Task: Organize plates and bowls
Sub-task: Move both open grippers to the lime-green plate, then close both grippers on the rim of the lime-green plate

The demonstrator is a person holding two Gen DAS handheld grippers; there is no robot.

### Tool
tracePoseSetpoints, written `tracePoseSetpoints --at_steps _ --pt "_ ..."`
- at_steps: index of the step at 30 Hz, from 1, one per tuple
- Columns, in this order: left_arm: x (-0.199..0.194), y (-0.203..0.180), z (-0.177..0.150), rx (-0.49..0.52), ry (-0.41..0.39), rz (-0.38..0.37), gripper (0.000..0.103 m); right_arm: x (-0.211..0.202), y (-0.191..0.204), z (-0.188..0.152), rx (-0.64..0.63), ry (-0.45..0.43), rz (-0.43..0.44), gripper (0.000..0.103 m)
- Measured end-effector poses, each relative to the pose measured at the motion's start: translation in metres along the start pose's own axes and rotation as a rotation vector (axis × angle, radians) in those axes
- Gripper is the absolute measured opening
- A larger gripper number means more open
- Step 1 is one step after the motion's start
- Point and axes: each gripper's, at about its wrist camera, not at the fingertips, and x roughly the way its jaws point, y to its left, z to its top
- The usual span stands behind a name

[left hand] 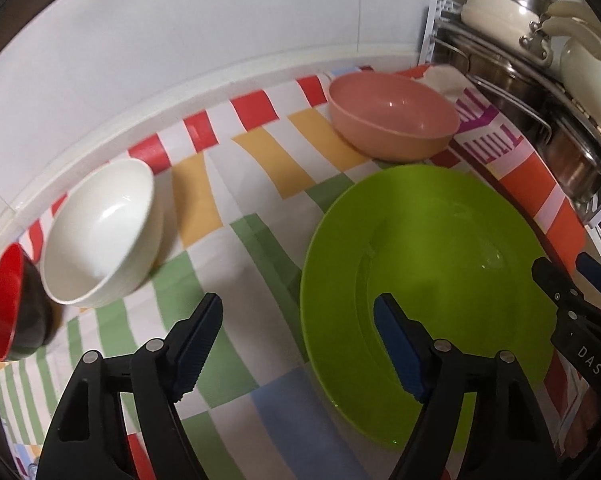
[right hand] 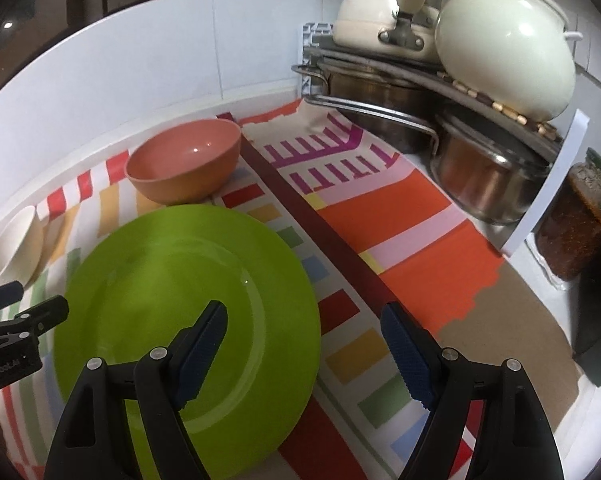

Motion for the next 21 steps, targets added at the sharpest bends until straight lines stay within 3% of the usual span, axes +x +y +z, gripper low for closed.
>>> tracePoseSetpoints --at_steps 21 --pt "0.032 -0.006 0.012 0.022 0.051 -0.050 0.055 0.031 -0.004 -0.002 0.023 0.066 0.038 0.055"
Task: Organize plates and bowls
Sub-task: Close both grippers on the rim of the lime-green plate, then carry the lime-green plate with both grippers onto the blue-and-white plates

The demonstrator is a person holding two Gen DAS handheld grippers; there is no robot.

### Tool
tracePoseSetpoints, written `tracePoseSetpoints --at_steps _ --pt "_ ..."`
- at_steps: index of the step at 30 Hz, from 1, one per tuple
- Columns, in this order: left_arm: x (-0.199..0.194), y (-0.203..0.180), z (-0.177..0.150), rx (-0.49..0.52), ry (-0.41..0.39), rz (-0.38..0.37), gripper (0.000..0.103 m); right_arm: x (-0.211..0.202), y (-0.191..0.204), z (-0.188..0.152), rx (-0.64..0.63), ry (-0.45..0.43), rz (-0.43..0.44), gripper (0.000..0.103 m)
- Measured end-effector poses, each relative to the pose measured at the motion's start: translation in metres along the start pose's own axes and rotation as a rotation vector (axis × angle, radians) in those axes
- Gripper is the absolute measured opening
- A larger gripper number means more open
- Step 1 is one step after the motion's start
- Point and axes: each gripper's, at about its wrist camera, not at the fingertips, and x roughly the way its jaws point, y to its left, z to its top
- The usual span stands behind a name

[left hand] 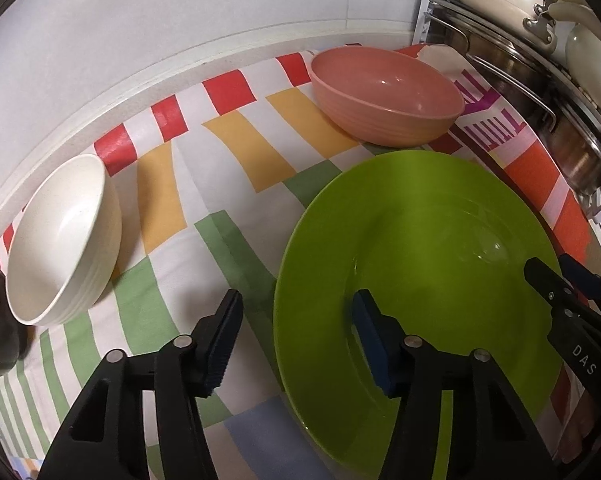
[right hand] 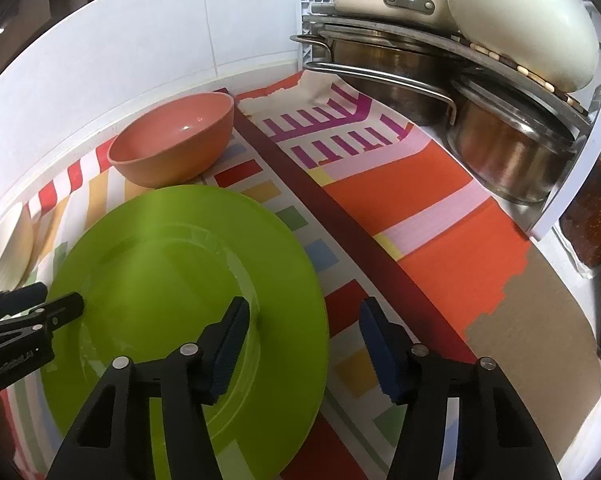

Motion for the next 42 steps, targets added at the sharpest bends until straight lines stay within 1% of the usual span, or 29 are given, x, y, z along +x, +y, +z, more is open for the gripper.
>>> tracePoseSetpoints --at_steps 5,6,9,19,26,35,42 --pt "0.001 -0.002 0.001 0.005 0.000 -0.024 0.045 0.002 0.000 0.000 0.002 0.009 0.022 0.047" --pt "0.001 -0.003 0.002 0.004 0.001 -0.032 0.041 0.002 0.000 0.000 0.002 0.010 0.026 0.045" --pt "0.001 -0.004 0.003 0.007 0.002 -0.037 0.040 0.003 0.002 0.000 -0.002 0.012 0.043 0.040" --pt "-0.004 -0.003 0.001 0.010 -0.012 -0.022 0.036 0.000 0.005 -0.002 -0.025 0.011 0.037 0.039" --pt "-0.016 0.001 -0.006 0.001 -0.032 -0.016 0.036 -0.013 0.009 -0.005 -0.042 -0.013 0.035 0.038" --pt "-0.047 0.010 -0.019 -0.032 -0.076 -0.011 0.035 -0.041 0.016 -0.008 -0.061 -0.047 0.041 0.038" --pt "-0.077 0.028 -0.036 -0.078 -0.116 0.007 0.035 -0.067 0.029 -0.014 -0.088 -0.080 0.056 0.038"
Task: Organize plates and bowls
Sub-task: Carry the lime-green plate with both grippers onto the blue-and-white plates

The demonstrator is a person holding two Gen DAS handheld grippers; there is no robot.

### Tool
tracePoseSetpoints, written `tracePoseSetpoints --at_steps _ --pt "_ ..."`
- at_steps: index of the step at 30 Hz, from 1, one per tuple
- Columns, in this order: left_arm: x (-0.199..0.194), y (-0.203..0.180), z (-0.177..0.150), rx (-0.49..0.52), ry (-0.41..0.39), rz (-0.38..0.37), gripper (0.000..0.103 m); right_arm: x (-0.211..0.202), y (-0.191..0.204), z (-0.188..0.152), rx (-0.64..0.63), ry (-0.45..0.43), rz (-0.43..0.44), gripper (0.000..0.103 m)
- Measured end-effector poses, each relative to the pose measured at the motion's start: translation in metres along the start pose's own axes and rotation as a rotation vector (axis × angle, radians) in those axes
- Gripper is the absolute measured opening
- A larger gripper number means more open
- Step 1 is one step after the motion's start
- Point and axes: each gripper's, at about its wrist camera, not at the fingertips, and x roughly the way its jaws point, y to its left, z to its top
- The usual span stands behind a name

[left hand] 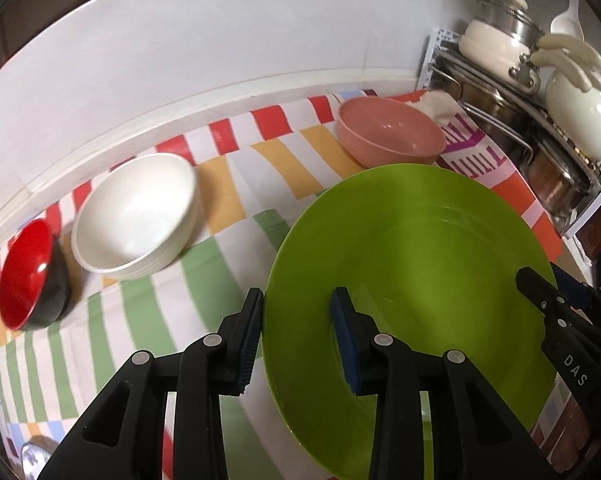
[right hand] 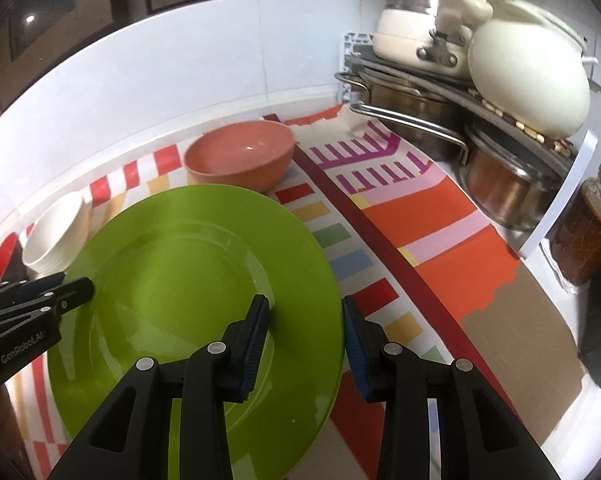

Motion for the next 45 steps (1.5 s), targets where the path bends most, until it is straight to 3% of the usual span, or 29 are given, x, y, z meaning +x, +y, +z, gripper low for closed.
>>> tracePoseSetpoints --at_steps 22,45 --pt "-0.082 0.083 -0.066 -0.184 -0.084 0.129 0.034 -0.060 0.082 -0.021 -0.137 -0.048 0.151 0.038" --pt "-0.152 0.193 -0.147 -0.308 -0.111 0.201 0.034 -0.110 0.202 -0.066 -0.247 -0.069 0.214 0.038"
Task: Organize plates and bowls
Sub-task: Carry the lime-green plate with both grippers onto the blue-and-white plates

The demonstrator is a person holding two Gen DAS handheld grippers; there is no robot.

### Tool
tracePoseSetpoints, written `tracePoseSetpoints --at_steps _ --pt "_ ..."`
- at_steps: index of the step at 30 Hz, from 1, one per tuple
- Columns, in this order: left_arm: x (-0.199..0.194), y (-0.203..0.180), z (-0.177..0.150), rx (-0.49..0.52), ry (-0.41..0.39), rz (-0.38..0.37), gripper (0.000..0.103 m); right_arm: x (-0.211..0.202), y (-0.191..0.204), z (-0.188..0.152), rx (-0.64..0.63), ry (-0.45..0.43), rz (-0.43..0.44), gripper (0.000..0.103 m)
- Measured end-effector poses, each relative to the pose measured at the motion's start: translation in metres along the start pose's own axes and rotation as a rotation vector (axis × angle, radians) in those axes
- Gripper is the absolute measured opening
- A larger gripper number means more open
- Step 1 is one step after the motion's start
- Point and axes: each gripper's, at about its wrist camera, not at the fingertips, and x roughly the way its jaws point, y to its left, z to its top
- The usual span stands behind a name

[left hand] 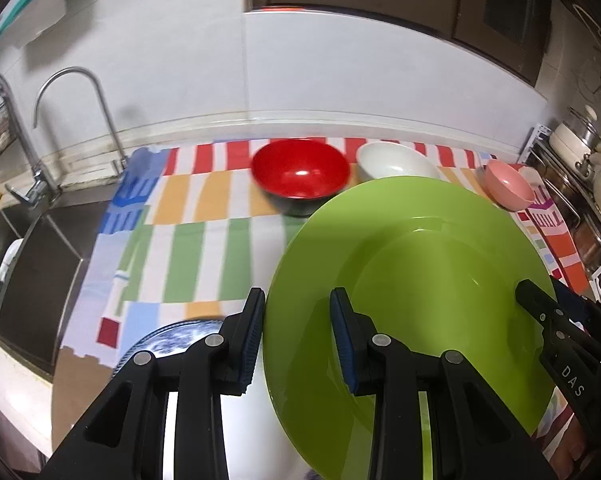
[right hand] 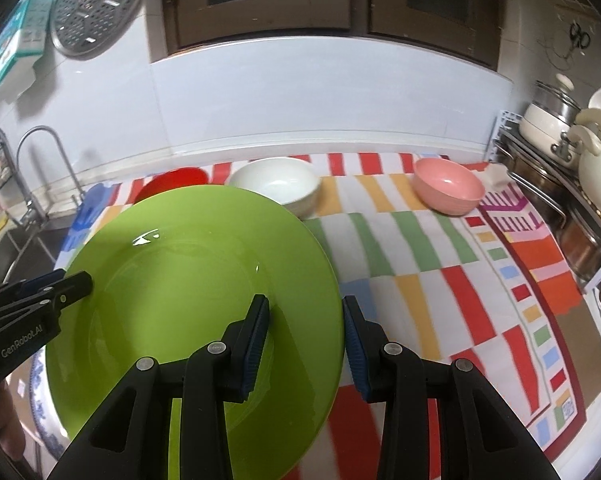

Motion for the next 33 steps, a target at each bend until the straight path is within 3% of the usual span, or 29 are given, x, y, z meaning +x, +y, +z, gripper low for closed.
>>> tracePoseSetpoints --at_steps 18,33 --pt "-0.015 0.104 -0.042 -0.082 0.056 0.068 0.034 -0.002 0.104 -0.032 -0.073 0.048 0.075 0.038" --pt "-0.001 0.153 -0.082 -0.116 0.158 0.107 0.034 0.016 0.157 -0.069 -0.131 0.146 0.118 0.038"
